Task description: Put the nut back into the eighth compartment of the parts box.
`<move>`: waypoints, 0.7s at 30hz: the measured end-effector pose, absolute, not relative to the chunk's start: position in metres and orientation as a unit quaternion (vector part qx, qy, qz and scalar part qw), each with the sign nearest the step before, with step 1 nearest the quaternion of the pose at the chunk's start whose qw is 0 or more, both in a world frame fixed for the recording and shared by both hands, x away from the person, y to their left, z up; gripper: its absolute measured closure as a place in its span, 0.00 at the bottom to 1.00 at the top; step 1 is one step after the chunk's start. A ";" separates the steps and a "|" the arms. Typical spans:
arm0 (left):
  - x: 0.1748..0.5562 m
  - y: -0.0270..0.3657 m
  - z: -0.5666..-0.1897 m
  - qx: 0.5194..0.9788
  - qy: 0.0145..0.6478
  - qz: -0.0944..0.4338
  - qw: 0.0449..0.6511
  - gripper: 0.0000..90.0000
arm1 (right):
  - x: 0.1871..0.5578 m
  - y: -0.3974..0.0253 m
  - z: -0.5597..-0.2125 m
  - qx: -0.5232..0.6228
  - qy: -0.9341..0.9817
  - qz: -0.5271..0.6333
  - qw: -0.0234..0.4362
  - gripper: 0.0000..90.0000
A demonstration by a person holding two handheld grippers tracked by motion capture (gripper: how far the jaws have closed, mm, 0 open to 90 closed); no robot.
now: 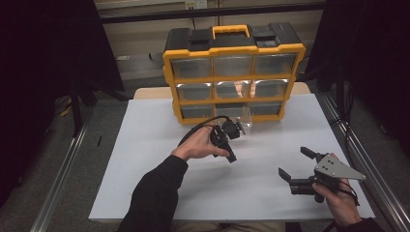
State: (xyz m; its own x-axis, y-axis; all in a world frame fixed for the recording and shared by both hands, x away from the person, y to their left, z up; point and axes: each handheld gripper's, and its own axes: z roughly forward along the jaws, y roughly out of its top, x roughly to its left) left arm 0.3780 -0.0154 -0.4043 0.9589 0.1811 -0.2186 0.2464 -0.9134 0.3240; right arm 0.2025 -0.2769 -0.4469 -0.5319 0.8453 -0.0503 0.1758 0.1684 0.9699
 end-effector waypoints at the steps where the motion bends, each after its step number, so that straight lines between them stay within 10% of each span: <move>1: 0.379 -0.015 -0.403 0.974 0.103 -0.092 0.177 0.78 | 0.202 -0.277 -0.447 0.367 0.696 0.530 0.316 0.00; 21: 0.383 -0.008 -0.372 0.973 0.102 -0.069 0.196 0.78 | 0.202 -0.277 -0.447 0.366 0.696 0.531 0.315 0.00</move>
State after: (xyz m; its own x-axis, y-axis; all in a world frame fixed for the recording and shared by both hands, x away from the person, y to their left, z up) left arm 0.3835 -0.0076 -0.3723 0.9700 0.1707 -0.1734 0.2244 -0.9029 0.3667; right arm 0.2024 -0.2770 -0.4470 -0.5325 0.8450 -0.0500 0.1753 0.1678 0.9701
